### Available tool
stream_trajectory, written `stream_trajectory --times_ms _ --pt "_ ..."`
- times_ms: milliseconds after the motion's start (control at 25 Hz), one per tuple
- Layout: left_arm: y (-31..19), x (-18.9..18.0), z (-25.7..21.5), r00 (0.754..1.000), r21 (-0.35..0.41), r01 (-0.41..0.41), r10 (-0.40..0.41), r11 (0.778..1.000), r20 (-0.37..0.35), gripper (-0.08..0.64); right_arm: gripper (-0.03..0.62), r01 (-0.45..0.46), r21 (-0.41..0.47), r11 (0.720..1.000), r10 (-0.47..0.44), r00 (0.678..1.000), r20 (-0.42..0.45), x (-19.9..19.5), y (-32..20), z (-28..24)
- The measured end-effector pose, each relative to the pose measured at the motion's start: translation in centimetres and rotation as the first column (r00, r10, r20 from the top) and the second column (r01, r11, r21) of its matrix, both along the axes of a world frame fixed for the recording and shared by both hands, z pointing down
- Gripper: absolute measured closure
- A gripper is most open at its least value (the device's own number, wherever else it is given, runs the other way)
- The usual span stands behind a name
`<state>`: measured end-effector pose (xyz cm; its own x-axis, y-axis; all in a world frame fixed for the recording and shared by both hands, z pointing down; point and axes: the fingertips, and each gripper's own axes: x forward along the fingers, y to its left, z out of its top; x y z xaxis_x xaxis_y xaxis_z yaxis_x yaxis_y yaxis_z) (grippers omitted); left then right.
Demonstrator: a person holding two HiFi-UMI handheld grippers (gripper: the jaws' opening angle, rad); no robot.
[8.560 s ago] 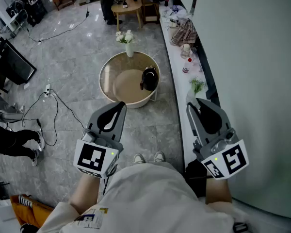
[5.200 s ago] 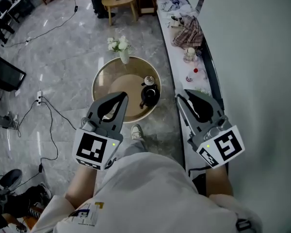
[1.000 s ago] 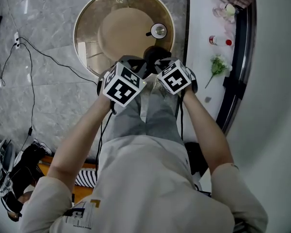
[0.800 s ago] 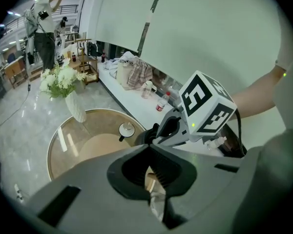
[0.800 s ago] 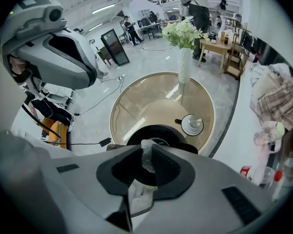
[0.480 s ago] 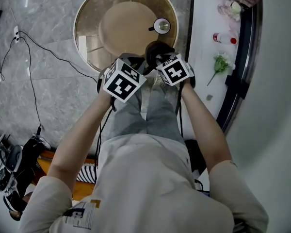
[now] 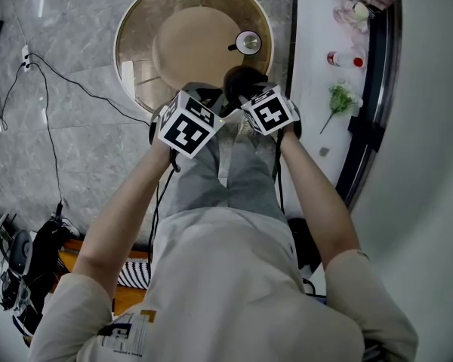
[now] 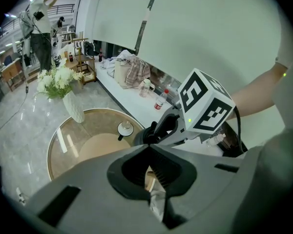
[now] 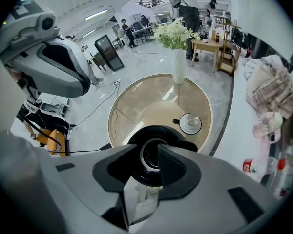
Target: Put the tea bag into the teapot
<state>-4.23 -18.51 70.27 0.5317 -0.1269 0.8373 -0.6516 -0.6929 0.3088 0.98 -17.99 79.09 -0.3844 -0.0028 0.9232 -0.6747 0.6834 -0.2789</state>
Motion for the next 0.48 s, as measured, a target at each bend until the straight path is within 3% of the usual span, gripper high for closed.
stream_trajectory --times_ms 240,480 --pt "-0.7 -0.2 -1.7 1.0 0.035 0.0 0.0 0.999 0.005 0.552 0.482 -0.024 0.034 0.999 0.024 1.0 0.009 0.3 -0.7 -2.0" --pt "-1.2 -0.1 -4.4 1.0 0.079 -0.003 0.003 0.997 -0.005 0.552 0.539 -0.054 0.108 0.993 0.052 0.999 0.016 1.2 -1.9 -5.7"
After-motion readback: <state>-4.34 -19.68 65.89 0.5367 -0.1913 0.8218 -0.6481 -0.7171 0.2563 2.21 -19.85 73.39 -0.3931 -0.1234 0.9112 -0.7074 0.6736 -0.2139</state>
